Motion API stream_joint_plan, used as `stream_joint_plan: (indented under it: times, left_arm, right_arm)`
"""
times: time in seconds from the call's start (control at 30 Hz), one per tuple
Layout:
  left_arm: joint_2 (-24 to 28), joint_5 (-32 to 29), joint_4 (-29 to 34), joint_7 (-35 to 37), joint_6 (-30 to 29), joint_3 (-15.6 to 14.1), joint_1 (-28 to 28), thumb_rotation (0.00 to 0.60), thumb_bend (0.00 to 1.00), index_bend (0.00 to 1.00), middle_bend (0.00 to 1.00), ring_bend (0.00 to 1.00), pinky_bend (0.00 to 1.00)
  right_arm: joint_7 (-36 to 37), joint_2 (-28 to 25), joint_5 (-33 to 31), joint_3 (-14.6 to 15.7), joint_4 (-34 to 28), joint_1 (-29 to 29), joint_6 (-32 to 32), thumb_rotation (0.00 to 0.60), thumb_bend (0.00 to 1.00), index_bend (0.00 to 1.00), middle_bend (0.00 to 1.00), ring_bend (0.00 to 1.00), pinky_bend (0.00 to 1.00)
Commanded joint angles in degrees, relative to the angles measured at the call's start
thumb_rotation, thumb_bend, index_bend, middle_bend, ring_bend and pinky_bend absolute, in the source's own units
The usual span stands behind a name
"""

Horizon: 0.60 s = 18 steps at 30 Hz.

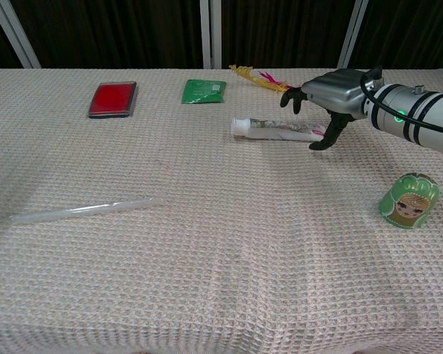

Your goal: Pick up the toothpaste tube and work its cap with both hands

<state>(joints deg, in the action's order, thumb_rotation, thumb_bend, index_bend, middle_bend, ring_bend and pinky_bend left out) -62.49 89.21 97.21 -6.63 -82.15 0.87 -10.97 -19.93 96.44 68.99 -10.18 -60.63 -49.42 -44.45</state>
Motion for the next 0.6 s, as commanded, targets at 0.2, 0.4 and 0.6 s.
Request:
stream_joint_plan:
  times: [0.2, 0.4, 0.6]
  left_arm:
    - [0.3, -0.3, 0.2, -0.5, 0.5, 0.1, 0.0, 0.600, 0.18, 0.24, 0.18, 0.16, 0.20]
    - [0.5, -0.8, 0.1, -0.3, 0.4, 0.2, 0.3, 0.600, 0.18, 0.24, 0.18, 0.16, 0.20]
    - [0.5, -0.8, -0.1, -0.2, 0.3, 0.3, 0.4, 0.600, 0.18, 0.24, 0.18, 0.16, 0.20]
  right_arm:
    - [3.5, 5.0, 3.8, 0.8, 8.9, -3.5, 2.2, 0.600, 0.22, 0.30, 0.36, 0.14, 0.25]
    - [6.4, 7.1, 6.2, 1.8, 13.3, -4.7, 3.0, 0.600, 0.29, 0.35, 0.38, 0.16, 0.25]
    - [9.1, 8.2, 7.7, 2.2, 15.7, -5.1, 2.8, 0.600, 0.37, 0.40, 0.39, 0.18, 0.26]
